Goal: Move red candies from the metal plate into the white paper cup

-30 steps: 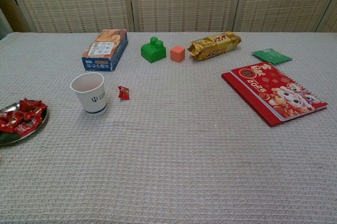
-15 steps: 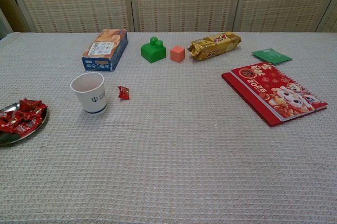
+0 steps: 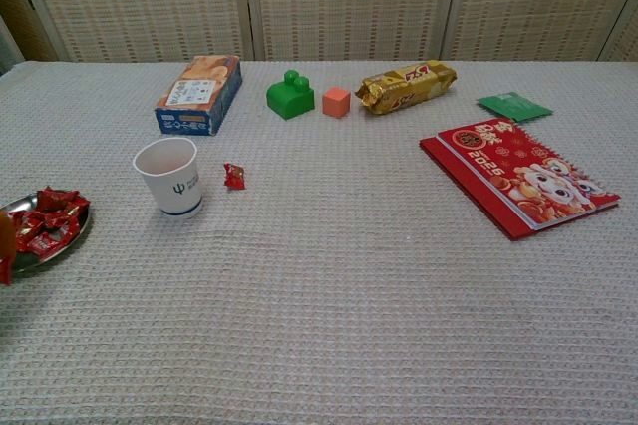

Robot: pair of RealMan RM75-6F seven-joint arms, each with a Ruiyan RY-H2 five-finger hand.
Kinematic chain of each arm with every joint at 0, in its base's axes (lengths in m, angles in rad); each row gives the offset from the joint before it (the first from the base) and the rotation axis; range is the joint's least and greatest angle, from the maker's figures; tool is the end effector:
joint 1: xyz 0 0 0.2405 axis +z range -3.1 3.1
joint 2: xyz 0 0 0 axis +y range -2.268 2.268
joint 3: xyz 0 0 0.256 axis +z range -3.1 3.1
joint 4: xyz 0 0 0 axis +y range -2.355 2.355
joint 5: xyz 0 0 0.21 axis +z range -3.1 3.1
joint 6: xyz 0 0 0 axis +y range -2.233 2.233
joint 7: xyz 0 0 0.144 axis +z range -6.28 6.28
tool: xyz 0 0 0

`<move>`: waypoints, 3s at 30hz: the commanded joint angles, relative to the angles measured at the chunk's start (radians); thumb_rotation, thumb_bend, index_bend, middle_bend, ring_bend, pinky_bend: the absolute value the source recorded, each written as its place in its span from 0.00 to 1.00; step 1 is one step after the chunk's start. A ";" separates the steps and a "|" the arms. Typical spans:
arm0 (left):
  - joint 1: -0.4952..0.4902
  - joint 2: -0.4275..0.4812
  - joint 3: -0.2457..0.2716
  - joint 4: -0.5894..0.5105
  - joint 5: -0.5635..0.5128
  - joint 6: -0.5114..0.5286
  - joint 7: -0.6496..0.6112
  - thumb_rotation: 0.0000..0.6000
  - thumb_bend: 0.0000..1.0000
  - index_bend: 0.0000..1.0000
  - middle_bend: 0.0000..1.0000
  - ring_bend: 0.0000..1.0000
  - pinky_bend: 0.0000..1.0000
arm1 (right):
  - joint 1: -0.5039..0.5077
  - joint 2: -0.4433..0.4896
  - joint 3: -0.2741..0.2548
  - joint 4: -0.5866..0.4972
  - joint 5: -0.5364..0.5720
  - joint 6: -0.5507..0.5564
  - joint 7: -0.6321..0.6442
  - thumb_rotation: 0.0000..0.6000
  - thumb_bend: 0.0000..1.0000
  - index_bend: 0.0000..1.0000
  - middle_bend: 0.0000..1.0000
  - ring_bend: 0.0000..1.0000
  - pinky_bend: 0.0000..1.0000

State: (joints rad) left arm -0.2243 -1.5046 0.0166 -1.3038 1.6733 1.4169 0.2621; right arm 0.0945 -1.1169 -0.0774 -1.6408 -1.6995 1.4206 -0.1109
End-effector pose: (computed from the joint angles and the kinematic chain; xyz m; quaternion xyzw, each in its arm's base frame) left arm -0.2791 0.2050 0.0310 -0.7255 -0.2660 -0.3693 0.5162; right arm -0.2914 -0.1512 0.1220 0.7039 -0.3627 0.3447 0.5041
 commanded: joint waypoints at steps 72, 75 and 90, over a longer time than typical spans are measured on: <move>0.010 0.031 0.053 0.123 -0.226 -0.129 -0.079 1.00 0.39 0.00 0.21 0.40 0.95 | 0.003 -0.005 0.000 -0.005 0.008 -0.010 -0.012 1.00 0.06 0.00 0.00 0.00 0.00; 0.008 0.028 0.053 0.125 -0.219 -0.136 -0.070 1.00 0.39 0.00 0.20 0.38 0.95 | 0.003 -0.004 0.001 -0.004 0.011 -0.009 -0.010 1.00 0.06 0.00 0.00 0.00 0.00; 0.048 0.044 0.043 0.109 -0.192 -0.060 -0.038 1.00 0.38 0.00 0.20 0.42 0.95 | 0.004 -0.005 -0.001 -0.004 0.009 -0.012 -0.012 1.00 0.06 0.00 0.00 0.00 0.00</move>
State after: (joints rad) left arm -0.1808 -1.4618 0.0609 -1.1954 1.4837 1.3558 0.2179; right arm 0.0990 -1.1219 -0.0784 -1.6444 -1.6901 1.4081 -0.1235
